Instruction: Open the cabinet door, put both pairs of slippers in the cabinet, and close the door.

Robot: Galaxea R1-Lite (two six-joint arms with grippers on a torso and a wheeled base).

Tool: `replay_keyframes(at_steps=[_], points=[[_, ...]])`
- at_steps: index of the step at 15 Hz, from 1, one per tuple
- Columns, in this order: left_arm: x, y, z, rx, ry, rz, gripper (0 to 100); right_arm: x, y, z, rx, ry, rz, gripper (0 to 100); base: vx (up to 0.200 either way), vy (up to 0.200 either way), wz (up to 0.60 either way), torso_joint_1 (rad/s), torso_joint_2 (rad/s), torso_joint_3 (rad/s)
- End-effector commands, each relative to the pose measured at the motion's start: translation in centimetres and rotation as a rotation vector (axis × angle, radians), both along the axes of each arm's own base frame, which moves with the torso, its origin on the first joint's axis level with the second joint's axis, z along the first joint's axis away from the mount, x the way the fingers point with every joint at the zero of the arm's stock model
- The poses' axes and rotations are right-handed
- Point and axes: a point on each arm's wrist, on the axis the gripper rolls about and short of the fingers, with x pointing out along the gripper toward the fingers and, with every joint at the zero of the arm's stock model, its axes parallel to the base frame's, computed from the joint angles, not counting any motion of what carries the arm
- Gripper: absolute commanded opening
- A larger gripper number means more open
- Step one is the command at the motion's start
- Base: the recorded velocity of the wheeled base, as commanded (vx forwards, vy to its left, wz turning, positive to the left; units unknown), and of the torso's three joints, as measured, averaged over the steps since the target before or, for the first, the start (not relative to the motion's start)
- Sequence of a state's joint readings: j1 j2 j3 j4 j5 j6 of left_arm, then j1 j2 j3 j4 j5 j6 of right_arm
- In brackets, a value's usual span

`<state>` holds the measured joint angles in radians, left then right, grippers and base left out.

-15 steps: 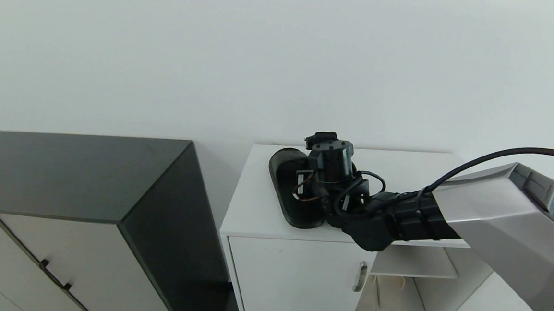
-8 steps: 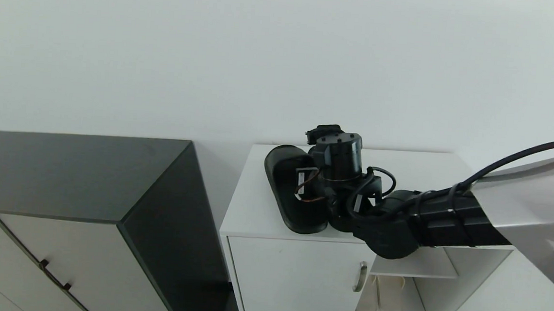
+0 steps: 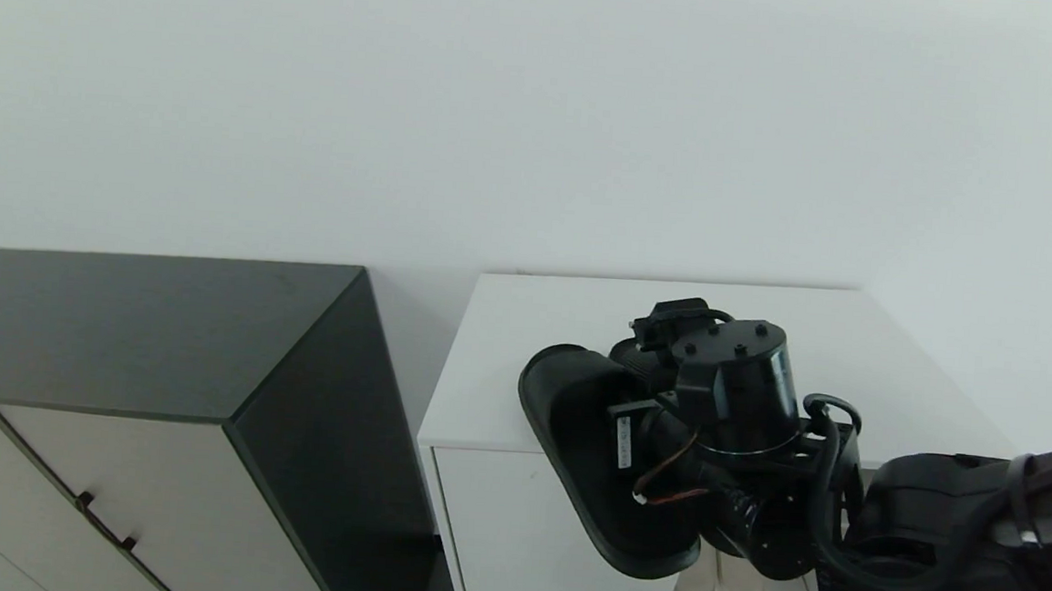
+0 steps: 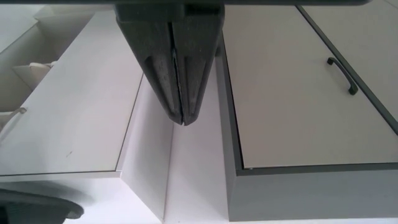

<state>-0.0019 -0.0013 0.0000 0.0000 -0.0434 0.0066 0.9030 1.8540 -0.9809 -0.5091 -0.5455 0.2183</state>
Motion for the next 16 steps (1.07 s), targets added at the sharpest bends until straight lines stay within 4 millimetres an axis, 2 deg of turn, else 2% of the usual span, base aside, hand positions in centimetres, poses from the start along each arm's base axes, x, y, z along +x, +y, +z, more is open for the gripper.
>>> replay_keyframes(at_steps=[1,10,16], points=[[0.01,0.0,0.0,0.0,0.001,-0.001,0,-0.58,-0.36,0.51,0.009,-0.007,0.008,0,-0.2,0.0,0.0,0.012,0.0,-0.002],[0.01,0.0,0.0,0.003,0.001,-0.001,0,-0.95,-0.57,-0.13,-0.002,0.005,0.019,0,-0.2,0.0,0.0,0.003,0.0,0.004],[0.01,0.0,0.0,0.003,0.001,-0.001,0,-1.1,-0.51,-0.16,0.02,-0.016,0.048,0,0.0,0.0,0.0,0.0,0.0,0.0]])
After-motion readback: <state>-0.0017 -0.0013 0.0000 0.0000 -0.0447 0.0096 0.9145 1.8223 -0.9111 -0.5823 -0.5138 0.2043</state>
